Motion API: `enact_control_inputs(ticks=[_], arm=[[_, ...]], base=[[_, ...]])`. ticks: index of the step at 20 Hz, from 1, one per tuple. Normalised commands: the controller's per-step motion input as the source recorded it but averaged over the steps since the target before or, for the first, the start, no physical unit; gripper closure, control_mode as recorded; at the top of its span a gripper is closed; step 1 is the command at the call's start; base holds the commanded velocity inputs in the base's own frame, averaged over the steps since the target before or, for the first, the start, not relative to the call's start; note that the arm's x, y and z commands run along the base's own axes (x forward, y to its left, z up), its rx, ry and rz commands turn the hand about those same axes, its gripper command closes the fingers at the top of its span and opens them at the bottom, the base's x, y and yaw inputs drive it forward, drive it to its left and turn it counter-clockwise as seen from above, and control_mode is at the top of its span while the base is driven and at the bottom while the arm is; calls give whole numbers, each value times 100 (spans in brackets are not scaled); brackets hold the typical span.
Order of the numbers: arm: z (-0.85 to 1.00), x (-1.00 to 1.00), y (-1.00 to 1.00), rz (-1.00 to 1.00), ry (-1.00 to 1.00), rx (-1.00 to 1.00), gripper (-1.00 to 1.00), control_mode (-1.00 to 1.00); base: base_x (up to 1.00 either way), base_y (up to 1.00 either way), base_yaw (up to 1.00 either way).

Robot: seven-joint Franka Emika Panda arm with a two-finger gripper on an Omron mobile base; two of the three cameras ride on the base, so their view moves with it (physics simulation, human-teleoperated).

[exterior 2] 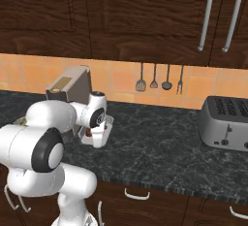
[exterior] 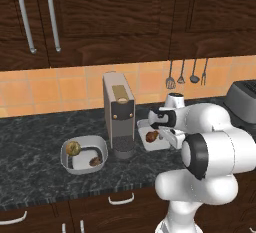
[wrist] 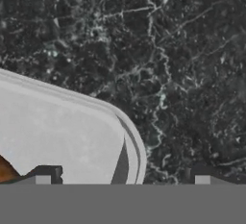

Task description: Take the meat container that has the chicken drumstick and place it on the second highest rack of the freezer. Then take the vegetable container that has the onion and mushroom and place it on the highest rack of the freezer.

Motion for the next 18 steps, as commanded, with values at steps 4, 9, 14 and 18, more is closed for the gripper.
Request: enact_control_inputs(ticks=[4,9,14,18], arm=[[-15,0,5,-9,0,0,-100,-100],[-4,1,11,-8,0,0,-100,-100],[-11,2,6,-6,0,0,-100,-100],[-16,4,8,-6,0,0,-100,-100]], base=[[0,0,0],[0,0,0],[0,0,0],[0,0,0]])
